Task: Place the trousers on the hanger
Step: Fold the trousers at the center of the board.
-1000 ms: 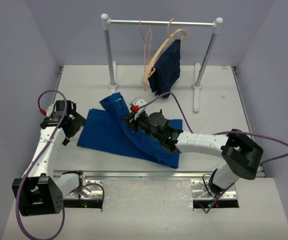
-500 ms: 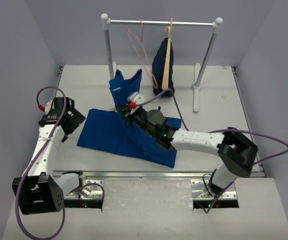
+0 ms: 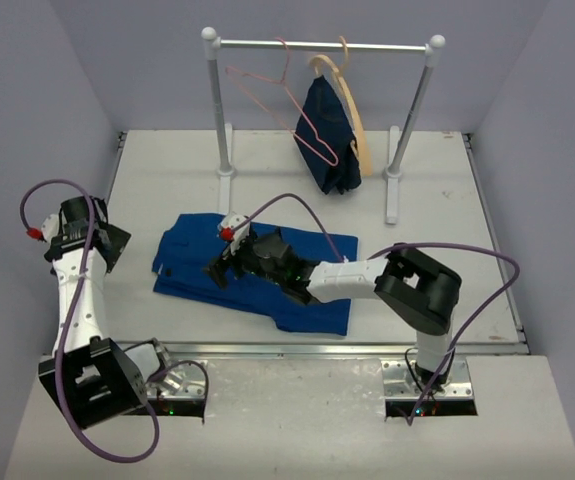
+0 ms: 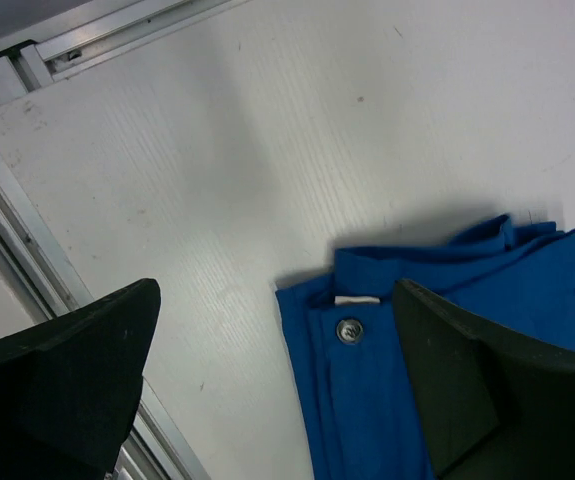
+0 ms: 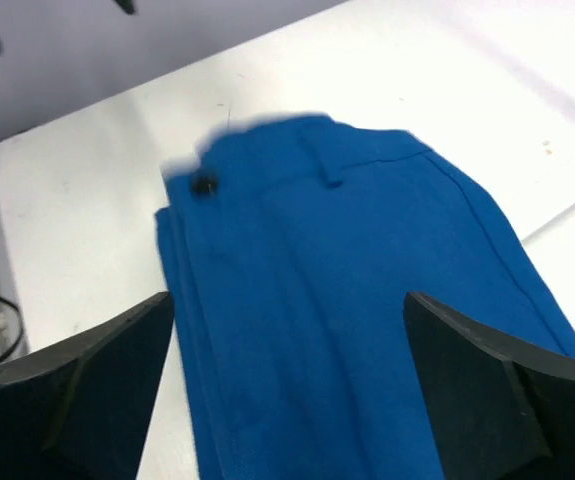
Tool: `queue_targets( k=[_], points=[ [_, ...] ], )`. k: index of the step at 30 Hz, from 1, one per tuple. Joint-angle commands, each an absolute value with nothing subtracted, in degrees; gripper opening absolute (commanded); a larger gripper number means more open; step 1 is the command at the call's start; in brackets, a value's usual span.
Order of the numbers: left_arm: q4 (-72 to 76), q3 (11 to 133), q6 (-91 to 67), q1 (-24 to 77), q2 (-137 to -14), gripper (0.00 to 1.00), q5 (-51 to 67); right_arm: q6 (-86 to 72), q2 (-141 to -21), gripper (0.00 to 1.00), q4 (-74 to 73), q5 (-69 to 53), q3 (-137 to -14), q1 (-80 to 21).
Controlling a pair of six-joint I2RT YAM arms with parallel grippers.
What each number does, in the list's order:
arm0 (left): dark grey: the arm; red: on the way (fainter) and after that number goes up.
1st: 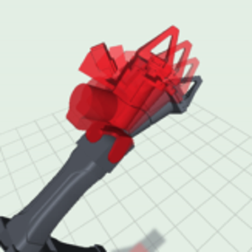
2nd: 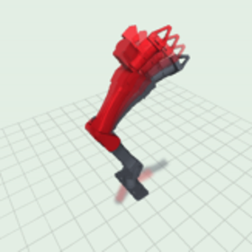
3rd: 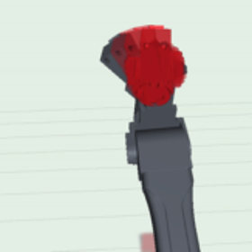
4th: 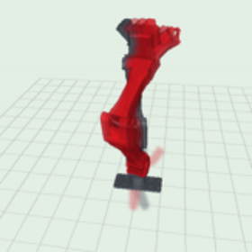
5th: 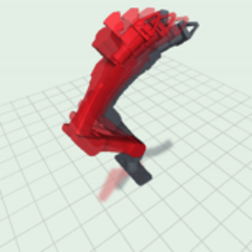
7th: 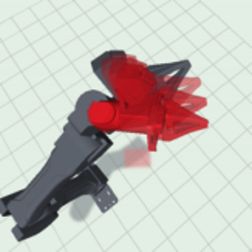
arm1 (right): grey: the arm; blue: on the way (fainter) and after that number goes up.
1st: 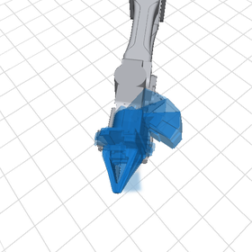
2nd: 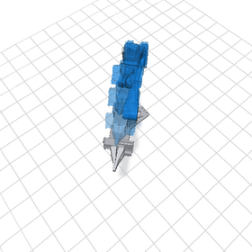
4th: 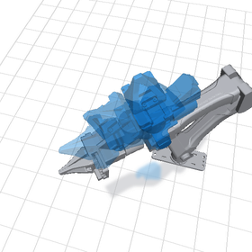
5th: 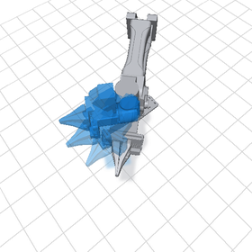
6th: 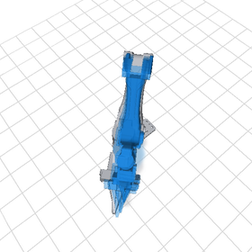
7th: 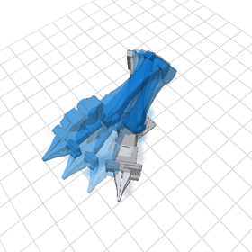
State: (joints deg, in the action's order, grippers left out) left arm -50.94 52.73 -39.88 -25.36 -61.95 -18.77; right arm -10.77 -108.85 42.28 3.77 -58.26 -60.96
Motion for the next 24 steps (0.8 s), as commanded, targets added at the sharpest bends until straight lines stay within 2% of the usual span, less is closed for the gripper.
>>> queue_targets(
  k=[1,5,8,12,13,16,20,24],
  points=[
    [-48.4,54.1,-37.6,-25.7,-63.6,1.0,-16.1,-17.6,-99.3,0.99,34.2,3.9,-60.2,-61.3],
    [-47.1,54.0,-35.0,-25.7,-65.8,1.0,-11.3,-28.8,-91.2,0.99,13.6,9.4,-60.5,-58.9],
    [-44.3,51.0,-33.6,-25.1,-69.0,1.0,-4.6,-41.6,-91.5,0.99,-7.4,4.8,-60.3,-51.6],
    [-41.8,49.3,-34.9,-19.4,-73.2,1.0,-1.1,-50.9,-94.1,0.99,-17.9,1.8,-55.7,-45.5],
    [-41.8,50.6,-35.7,-13.9,-74.0,1.0,-4.6,-51.2,-94.8,0.99,-19.0,1.7,-54.3,-45.4],
    [-42.9,53.0,-39.5,-8.0,-77.3,1.0,-8.7,-51.3,-97.7,0.99,-20.9,0.4,-52.0,-45.3],
    [-44.6,53.4,-43.3,-6.9,-78.9,1.0,-14.0,-50.8,-98.3,0.99,-25.2,4.4,-48.4,-43.7],
    [-48.2,52.5,-47.3,-6.7,-78.0,1.0,-17.6,-45.9,-98.0,0.99,-25.2,2.1,-44.8,-34.9]
  ],
)
